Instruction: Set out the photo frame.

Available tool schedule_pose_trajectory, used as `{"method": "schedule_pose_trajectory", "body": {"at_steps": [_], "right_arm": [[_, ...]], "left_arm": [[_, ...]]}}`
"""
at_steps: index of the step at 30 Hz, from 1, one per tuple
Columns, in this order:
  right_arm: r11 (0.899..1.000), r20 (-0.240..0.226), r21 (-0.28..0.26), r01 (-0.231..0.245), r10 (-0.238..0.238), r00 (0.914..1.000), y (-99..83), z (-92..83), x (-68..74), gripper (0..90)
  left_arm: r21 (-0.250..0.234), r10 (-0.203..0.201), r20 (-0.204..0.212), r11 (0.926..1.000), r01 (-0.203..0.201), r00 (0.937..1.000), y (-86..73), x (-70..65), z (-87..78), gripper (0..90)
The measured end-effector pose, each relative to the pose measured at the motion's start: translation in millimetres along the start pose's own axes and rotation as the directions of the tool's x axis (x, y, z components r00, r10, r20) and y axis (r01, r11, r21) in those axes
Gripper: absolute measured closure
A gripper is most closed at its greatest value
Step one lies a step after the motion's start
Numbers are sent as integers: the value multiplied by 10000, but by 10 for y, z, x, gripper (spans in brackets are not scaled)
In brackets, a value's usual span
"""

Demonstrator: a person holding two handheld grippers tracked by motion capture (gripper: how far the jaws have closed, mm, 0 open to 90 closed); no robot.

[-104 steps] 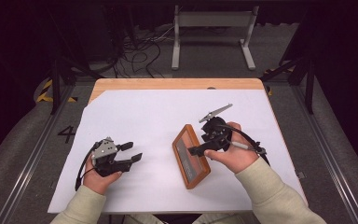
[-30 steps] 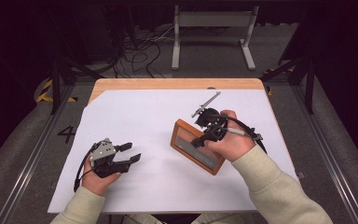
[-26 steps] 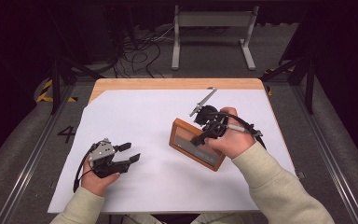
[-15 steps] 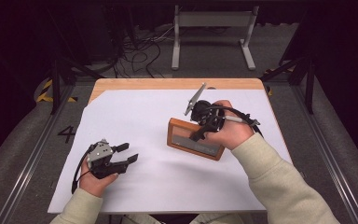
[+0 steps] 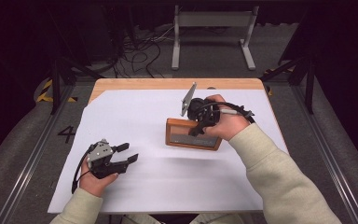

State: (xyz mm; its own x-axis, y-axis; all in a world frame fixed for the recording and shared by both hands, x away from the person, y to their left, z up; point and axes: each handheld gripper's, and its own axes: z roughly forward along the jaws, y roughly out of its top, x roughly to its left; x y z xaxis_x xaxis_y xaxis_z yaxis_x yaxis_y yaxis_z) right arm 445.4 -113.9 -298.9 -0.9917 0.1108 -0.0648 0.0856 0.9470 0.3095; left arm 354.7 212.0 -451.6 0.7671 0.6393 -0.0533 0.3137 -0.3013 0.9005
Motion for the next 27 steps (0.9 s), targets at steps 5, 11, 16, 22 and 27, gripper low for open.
{"method": "schedule_pose_trajectory", "body": {"at_steps": [5,11,16,22,27], "right_arm": [[9994,-221,128,330,-327,9992,-17,127,-71,722],[9983,-556,136,574,-565,9969,-62,275,-139,722],[9974,-800,292,656,-631,9948,-68,361,-152,722],[9975,-979,386,587,-546,9937,-89,459,-180,721],[9970,-1082,511,581,-523,9927,-91,502,-191,721]], "left_arm": [[-5,1,8,10000,-1,10000,-1,1,0,415],[-19,61,-34,10000,-61,10000,-4,7,-5,415],[-5,25,-33,10000,-25,10000,-6,7,-4,415],[-16,77,-54,10000,-77,10000,-6,8,-3,415],[-20,59,-65,10000,-59,10000,-7,6,-1,415]]}}
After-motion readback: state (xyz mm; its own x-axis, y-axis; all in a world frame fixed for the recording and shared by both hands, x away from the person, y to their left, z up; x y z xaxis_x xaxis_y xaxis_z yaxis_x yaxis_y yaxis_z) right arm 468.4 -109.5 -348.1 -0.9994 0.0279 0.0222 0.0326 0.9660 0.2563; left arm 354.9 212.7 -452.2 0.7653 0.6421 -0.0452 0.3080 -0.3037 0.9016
